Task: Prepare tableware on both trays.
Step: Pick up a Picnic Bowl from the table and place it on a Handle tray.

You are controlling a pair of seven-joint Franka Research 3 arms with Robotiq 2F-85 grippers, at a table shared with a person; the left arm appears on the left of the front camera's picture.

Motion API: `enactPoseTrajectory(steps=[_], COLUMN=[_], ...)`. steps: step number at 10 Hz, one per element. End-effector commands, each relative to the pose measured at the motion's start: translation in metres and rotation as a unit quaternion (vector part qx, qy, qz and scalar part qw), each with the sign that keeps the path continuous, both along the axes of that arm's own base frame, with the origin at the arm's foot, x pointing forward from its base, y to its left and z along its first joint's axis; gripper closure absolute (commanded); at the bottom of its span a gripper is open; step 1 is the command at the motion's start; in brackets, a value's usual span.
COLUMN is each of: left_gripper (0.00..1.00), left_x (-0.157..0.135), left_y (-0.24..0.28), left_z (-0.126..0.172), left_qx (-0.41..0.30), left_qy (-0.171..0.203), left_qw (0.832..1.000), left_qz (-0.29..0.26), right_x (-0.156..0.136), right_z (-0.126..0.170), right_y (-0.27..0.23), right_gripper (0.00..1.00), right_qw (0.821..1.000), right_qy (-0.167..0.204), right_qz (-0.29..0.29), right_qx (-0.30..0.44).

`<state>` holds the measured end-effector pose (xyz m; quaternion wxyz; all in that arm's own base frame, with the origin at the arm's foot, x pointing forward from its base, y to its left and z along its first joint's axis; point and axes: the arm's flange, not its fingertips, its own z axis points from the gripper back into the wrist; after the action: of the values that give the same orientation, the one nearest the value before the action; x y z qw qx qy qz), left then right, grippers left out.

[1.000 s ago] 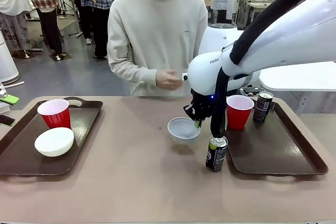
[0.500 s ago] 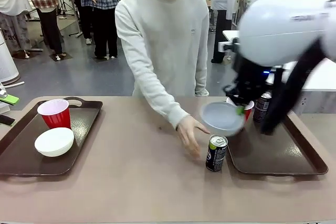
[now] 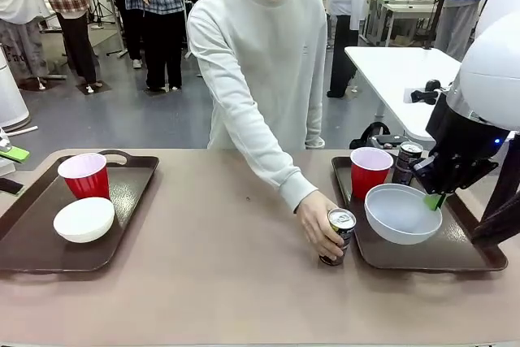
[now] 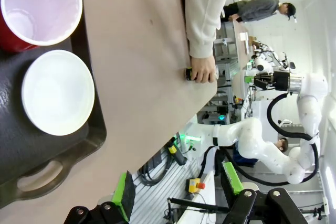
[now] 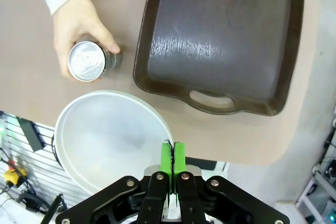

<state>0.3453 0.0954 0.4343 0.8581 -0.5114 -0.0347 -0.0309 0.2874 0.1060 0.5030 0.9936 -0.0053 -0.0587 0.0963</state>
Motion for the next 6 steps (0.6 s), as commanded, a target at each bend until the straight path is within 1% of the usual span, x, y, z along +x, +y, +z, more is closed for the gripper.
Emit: enactPoseTrajectory(steps=[1, 5, 6], left_gripper=[0.13, 0.13, 0.13], left_x=[-0.001, -0.001, -0.001], left_y=[0.0013, 0.0013, 0.0013], left_z=[0.001, 0.001, 0.001], left_qx=[-0.008, -0.008, -0.008], left_qy=[-0.005, -0.005, -0.005], left_qw=[1.0, 1.0, 1.0], left_qz=[-0.001, -0.001, -0.001], right_x=[-0.0028, -0.0028, -0.0021], right_z=[0.0012, 0.0012, 0.0003], right_y=[0.0057, 0.0057, 0.0043], right_gripper=[1.0, 1.0, 0.98], right_qw=[1.0, 1.0, 1.0], right_qy=[0.003, 0.003, -0.001], right_qz=[0.01, 0.01, 0.005], right_qx=[-0.001, -0.001, -0.004])
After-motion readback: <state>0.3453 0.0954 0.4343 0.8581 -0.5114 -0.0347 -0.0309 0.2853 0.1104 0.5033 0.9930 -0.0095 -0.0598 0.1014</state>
